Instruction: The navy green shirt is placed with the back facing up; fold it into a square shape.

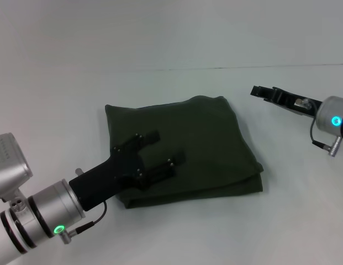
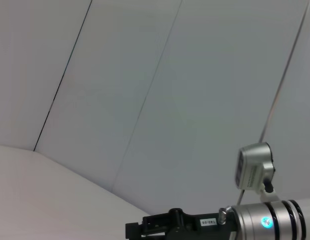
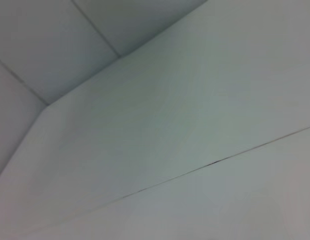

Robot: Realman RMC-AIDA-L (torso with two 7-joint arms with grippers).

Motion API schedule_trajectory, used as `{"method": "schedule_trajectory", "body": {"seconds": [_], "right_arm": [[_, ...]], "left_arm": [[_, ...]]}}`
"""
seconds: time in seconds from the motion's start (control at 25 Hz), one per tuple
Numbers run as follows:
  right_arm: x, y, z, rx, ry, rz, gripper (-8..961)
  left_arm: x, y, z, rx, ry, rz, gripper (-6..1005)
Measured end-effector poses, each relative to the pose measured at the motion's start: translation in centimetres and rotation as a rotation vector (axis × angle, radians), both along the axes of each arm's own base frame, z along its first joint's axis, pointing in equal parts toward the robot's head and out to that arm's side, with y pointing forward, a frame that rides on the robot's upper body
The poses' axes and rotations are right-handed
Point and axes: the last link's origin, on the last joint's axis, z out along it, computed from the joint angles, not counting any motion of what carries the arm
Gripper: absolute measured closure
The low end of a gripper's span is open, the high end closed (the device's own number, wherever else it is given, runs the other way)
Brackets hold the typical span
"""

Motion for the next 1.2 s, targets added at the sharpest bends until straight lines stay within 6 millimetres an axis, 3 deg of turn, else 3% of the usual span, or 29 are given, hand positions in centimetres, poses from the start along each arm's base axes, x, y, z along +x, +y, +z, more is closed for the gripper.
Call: {"method": "schedule_trajectory", "body": {"seconds": [0.24,0.64,1.2], "right_arm": [[0.4,-2.2,1.1,-0.087,0.069,0.099,474],[1.6,-6.0,2.8,-0.343,0.159,0.119,479],[1.1,-7.3,3.0,-0.457,0.204,0.115,485]], "left_arm": [[-0.1,-0.1,0.0,0.002,-0.001,0.008,97],[-0.4,-0.1,0.1,0.008,0.004,0.014,96],[-0.3,-0.1,0.0,0.011,0.004,0.012,96]]}}
